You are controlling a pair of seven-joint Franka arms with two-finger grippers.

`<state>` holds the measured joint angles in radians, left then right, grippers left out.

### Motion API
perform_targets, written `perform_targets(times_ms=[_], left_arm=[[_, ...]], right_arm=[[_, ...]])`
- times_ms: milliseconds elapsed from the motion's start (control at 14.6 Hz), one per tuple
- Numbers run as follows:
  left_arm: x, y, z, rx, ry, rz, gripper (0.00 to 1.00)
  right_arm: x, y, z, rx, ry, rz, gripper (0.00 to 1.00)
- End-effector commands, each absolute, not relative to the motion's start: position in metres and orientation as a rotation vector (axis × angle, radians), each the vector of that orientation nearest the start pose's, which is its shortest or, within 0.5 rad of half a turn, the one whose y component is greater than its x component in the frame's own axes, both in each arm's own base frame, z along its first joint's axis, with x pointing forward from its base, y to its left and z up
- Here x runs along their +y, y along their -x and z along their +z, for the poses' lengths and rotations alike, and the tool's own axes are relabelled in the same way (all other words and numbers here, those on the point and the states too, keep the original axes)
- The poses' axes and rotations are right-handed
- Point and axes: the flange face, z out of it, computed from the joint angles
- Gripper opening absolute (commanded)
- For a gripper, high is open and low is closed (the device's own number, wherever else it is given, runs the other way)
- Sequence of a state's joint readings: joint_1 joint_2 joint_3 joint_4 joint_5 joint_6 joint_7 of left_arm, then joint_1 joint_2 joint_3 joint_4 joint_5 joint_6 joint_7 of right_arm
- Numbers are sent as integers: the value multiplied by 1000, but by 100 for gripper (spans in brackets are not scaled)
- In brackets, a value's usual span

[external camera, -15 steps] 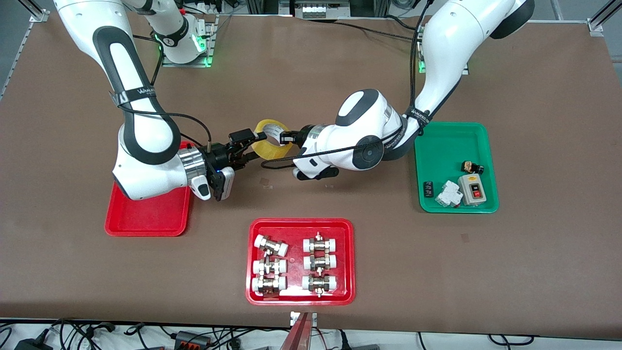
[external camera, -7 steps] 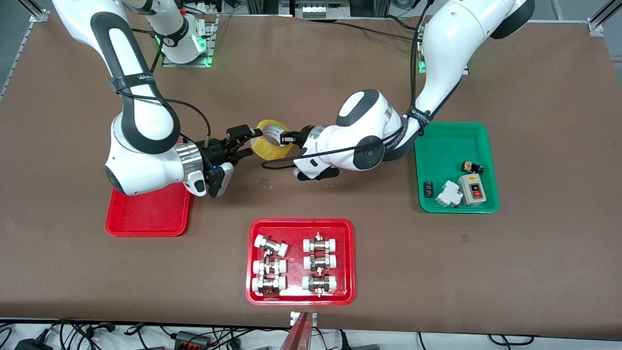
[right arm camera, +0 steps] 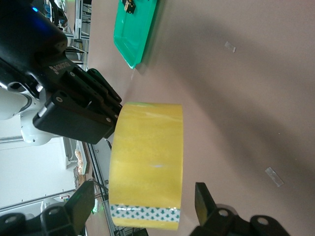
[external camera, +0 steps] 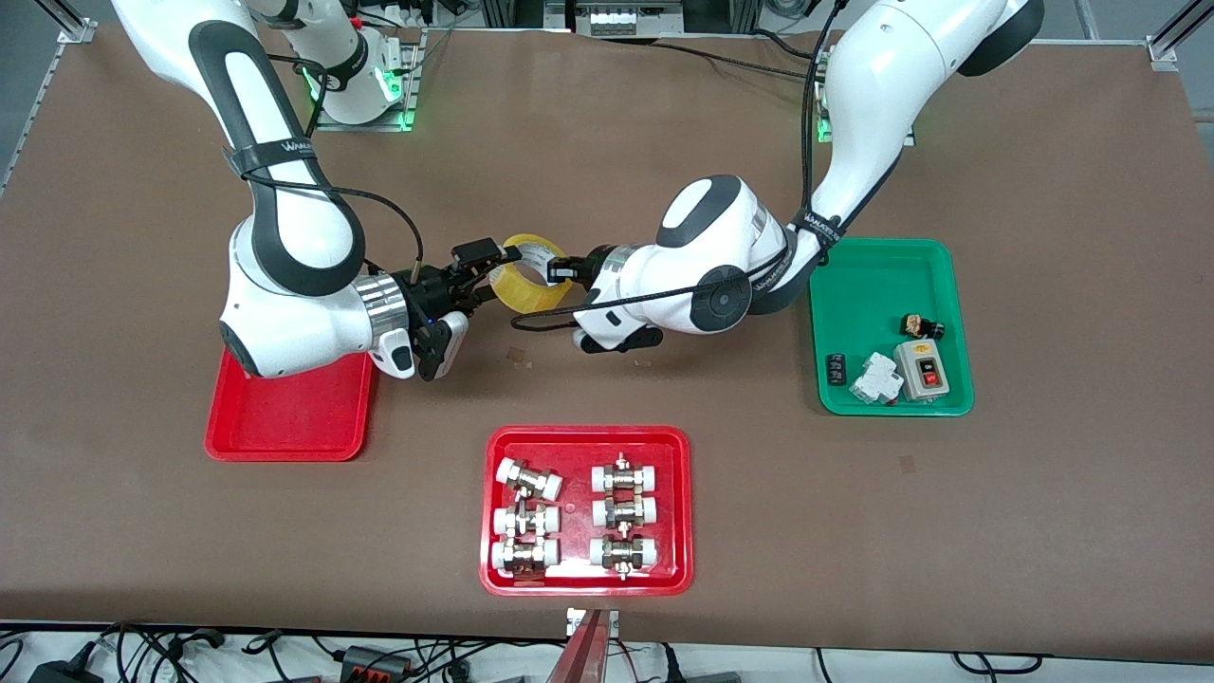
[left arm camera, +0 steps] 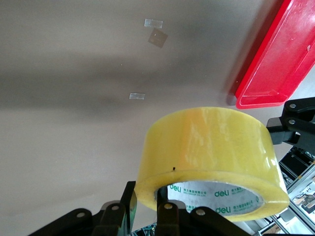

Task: Left arm passes tape to right arm into tray
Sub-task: 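Close the right gripper on the tape roll held by the left gripper, then open the left gripper and pull it back from the tape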

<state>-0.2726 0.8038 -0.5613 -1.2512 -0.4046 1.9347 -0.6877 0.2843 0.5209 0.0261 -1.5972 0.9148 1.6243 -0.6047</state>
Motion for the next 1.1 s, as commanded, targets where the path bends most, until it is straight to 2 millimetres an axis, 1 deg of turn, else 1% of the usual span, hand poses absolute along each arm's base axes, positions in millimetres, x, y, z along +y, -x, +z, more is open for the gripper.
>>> perform_targets(times_ms=[0, 69, 137, 275, 344, 481, 550, 619, 687, 756, 825, 893, 962, 1031], left_arm=[[-488, -565, 355, 166, -2462, -709, 0], [-488, -565, 355, 166, -2462, -709, 0], [-488, -565, 355, 166, -2462, -709, 0], [-487, -566, 355, 167, -2461, -706, 0], [-487, -566, 355, 167, -2461, -706, 0], [-487, -567, 355, 168, -2461, -705, 0], [-486, -567, 355, 169, -2462, -704, 0], [-487, -567, 355, 168, -2461, -705, 1], [-487, -567, 355, 168, -2461, -703, 5], [-486, -567, 355, 166, -2461, -701, 20], [-486, -567, 356, 138, -2461, -689, 58], [-483, -569, 356, 45, -2469, -645, 100], [-477, -573, 359, -29, -2471, -608, 100], [-461, -586, 361, 0, -2466, -591, 100]], right_arm=[[273, -590, 336, -643, 2088, 398, 82], [273, -590, 337, -633, 2093, 403, 79], [273, -590, 338, -634, 2093, 401, 73], [274, -590, 338, -634, 2092, 402, 58], [274, -590, 338, -634, 2092, 402, 47], [273, -590, 338, -634, 2093, 401, 34], [273, -591, 337, -632, 2093, 399, 32], [272, -592, 337, -630, 2093, 399, 32], [273, -591, 337, -632, 2093, 400, 32], [273, -591, 337, -632, 2093, 400, 32], [273, -591, 337, -632, 2093, 400, 32], [271, -592, 337, -637, 2091, 394, 32], [271, -592, 336, -637, 2090, 395, 32], [271, -592, 336, -641, 2089, 391, 29]])
